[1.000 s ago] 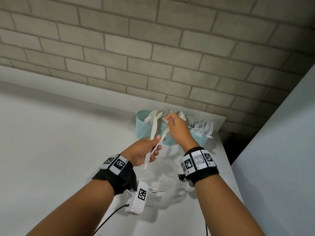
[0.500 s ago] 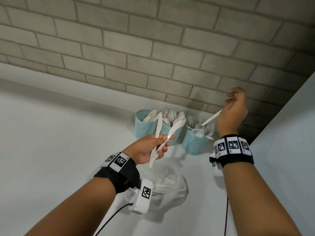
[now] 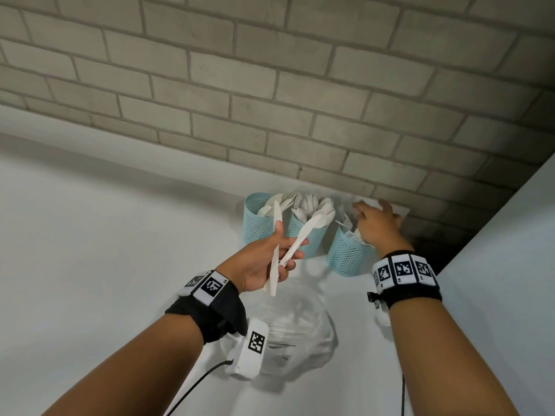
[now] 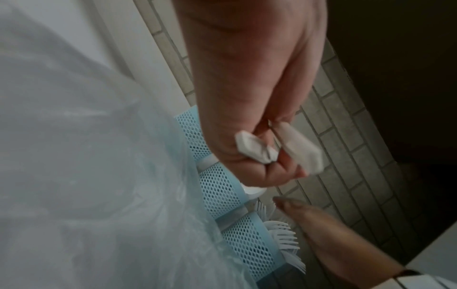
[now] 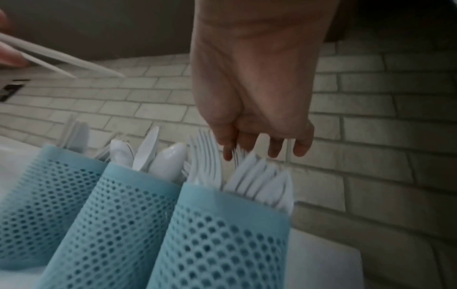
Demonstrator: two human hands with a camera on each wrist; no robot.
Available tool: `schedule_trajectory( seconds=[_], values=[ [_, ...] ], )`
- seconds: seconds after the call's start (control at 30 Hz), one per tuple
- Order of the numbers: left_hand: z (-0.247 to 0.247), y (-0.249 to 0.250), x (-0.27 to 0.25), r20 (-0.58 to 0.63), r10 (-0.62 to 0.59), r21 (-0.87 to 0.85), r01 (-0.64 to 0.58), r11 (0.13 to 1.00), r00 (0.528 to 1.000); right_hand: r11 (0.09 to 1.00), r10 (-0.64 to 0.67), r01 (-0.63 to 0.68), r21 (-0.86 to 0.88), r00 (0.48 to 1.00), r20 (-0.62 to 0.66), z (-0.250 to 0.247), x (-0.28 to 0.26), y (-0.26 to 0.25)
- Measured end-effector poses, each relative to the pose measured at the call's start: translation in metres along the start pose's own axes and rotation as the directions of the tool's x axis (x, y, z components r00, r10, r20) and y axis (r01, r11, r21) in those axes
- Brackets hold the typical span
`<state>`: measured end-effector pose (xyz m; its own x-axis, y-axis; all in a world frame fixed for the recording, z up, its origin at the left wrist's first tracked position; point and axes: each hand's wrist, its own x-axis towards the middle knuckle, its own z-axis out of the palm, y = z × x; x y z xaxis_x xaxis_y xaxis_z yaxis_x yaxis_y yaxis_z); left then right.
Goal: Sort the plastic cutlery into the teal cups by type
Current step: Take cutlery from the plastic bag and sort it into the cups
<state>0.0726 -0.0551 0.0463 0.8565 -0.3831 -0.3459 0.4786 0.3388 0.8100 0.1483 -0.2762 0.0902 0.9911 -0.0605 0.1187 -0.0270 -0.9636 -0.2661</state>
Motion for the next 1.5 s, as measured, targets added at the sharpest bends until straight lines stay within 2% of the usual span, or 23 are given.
schedule_trajectory(
  seconds=[0.1, 0.13, 0.2, 0.27, 0.4, 0.5, 0.6, 0.73, 0.83, 0.9, 0.97, 1.0, 1.07, 1.1, 1.17, 1.27, 1.33, 1.4, 1.47, 1.5],
  values=[
    [0.002, -0.003, 0.001, 0.002, 0.025, -0.008, -0.025, 1.0, 1.0, 0.958, -0.039, 0.106, 0.267, 0.969, -0.243, -0.009, -0.014, -0.022],
    [0.003, -0.003, 0.001, 0.002, 0.039, -0.009, -0.039, 0.999, 0.999, 0.914, -0.056, 0.157, 0.374, 0.962, -0.267, -0.008, -0.02, -0.032],
    [0.005, -0.004, 0.001, -0.013, 0.073, 0.016, -0.072, 0.997, 0.997, 0.832, -0.115, 0.201, 0.517, 0.974, -0.194, -0.004, -0.035, -0.051],
    [0.007, -0.005, 0.001, -0.028, 0.105, 0.076, -0.103, 0.992, 0.994, 0.821, -0.168, 0.172, 0.544, 0.984, -0.059, 0.005, -0.048, -0.067],
    [0.009, -0.009, -0.004, -0.048, 0.187, 0.323, -0.162, 0.932, 0.981, 0.696, -0.156, -0.023, 0.718, 0.971, 0.182, 0.027, -0.059, -0.089],
    [0.008, -0.014, -0.005, -0.089, 0.276, 0.579, -0.176, 0.796, 0.957, 0.743, -0.174, -0.006, 0.669, 0.964, 0.201, 0.039, -0.059, -0.1],
    [0.003, -0.013, -0.007, -0.107, 0.322, 0.671, -0.17, 0.721, 0.941, 0.738, -0.185, 0.014, 0.675, 0.966, 0.183, 0.041, -0.056, -0.107],
    [-0.005, -0.002, -0.011, -0.098, 0.303, 0.576, -0.195, 0.794, 0.948, 0.658, -0.19, -0.033, 0.752, 0.96, 0.208, 0.031, -0.039, -0.111],
    [-0.01, 0.005, -0.013, -0.121, 0.332, 0.54, -0.218, 0.813, 0.935, 0.594, -0.082, -0.013, 0.804, 0.994, 0.077, 0.013, -0.016, -0.112],
    [-0.016, 0.007, -0.013, -0.215, 0.373, 0.571, -0.194, 0.798, 0.902, 0.543, 0.001, 0.051, 0.838, 0.998, -0.062, -0.005, -0.001, -0.113],
    [-0.023, 0.008, -0.012, -0.295, 0.42, 0.671, -0.127, 0.731, 0.858, 0.525, 0.064, 0.119, 0.843, 0.982, -0.179, -0.017, 0.012, -0.114],
    [-0.027, 0.007, -0.011, -0.301, 0.424, 0.736, -0.075, 0.673, 0.854, 0.516, 0.094, 0.147, 0.844, 0.97, -0.226, -0.019, 0.016, -0.115],
    [-0.032, 0.003, -0.011, -0.275, 0.371, 0.824, 0.018, 0.567, 0.887, 0.477, 0.147, 0.212, 0.853, 0.937, -0.316, -0.018, 0.023, -0.118],
    [-0.034, 0.001, -0.011, -0.268, 0.331, 0.839, 0.05, 0.541, 0.905, 0.466, 0.161, 0.252, 0.848, 0.918, -0.361, -0.014, 0.025, -0.121],
    [-0.037, -0.003, -0.013, -0.241, 0.275, 0.86, 0.073, 0.506, 0.931, 0.486, 0.15, 0.315, 0.815, 0.889, -0.433, -0.002, 0.028, -0.126],
    [-0.038, -0.005, -0.017, -0.135, 0.218, 0.916, 0.038, 0.399, 0.967, 0.641, 0.011, 0.345, 0.686, 0.889, -0.457, 0.026, 0.028, -0.135],
    [-0.037, -0.007, -0.02, -0.095, 0.127, 0.939, 0.046, 0.34, 0.987, 0.768, -0.124, 0.322, 0.553, 0.922, -0.366, 0.045, 0.026, -0.139],
    [-0.035, -0.008, -0.022, -0.09, 0.039, 0.957, 0.075, 0.28, 0.995, 0.873, -0.247, 0.31, 0.376, 0.947, -0.207, 0.062, 0.026, -0.141],
    [-0.034, -0.009, -0.024, -0.096, -0.004, 0.977, 0.095, 0.191, 0.995, 0.931, -0.292, 0.3, 0.209, 0.954, -0.071, 0.072, 0.027, -0.142],
    [-0.034, -0.01, -0.025, -0.102, -0.011, 0.982, 0.102, 0.16, 0.995, 0.939, -0.29, 0.293, 0.179, 0.956, -0.042, 0.072, 0.027, -0.142]
  ],
)
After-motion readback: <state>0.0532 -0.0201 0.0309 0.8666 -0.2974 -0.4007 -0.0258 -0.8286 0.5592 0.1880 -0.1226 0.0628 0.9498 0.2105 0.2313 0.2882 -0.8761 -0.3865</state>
